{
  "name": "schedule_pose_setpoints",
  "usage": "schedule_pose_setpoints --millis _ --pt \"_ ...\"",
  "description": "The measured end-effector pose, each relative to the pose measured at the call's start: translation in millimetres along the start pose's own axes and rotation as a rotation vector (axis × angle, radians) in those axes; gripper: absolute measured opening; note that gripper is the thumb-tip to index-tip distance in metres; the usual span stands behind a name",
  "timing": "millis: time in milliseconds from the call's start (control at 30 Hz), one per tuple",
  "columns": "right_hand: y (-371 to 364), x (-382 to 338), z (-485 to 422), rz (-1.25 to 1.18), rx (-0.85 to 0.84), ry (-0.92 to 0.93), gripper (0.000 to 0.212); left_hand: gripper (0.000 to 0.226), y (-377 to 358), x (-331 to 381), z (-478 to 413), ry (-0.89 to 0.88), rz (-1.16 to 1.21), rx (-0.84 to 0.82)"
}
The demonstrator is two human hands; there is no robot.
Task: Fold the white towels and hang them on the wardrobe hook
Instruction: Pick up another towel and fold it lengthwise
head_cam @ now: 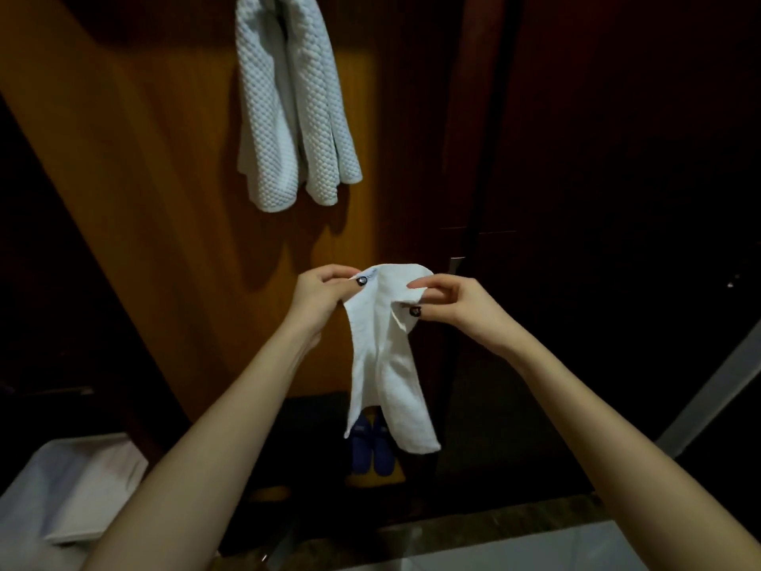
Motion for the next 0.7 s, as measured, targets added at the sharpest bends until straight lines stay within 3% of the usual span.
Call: schedule_pose_setpoints --millis 67,200,267,433,567,700 --pt "-5 -7 -3 0.063 -0.039 0.013 0.027 0.017 -7 3 -3 0.001 0.066 -0.051" --pt "-4 -22 -8 0.191 0.127 0.105 0.005 0.020 -19 9 -5 -0.032 0.205 -0.132" --pt "-2 -28 -10 0.303 0.179 0.132 0.017 0.018 -21 10 -5 -0.039 0.262 -0.130" --pt "4 -36 -22 0.564 0.248 0.127 0.012 0.019 -26 15 -3 -0.088 0.295 -0.168" --pt "3 -38 -28 0.508 0.195 0.090 0.013 0.024 -27 17 -4 -0.144 0.319 -0.190" --pt "2 -37 -35 0.501 0.212 0.088 0.014 0.017 -25 7 -5 -0.084 0.449 -0.140"
Point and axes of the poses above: each hand's wrist, its own z-axis away from the middle knuckle, its own y-axis out of the back of the hand, x = y × z, the point moved 4 cm from there along -z, towards the middle knuckle, and after that the axes turned 14 degrees about -x, right-handed, at the moved point
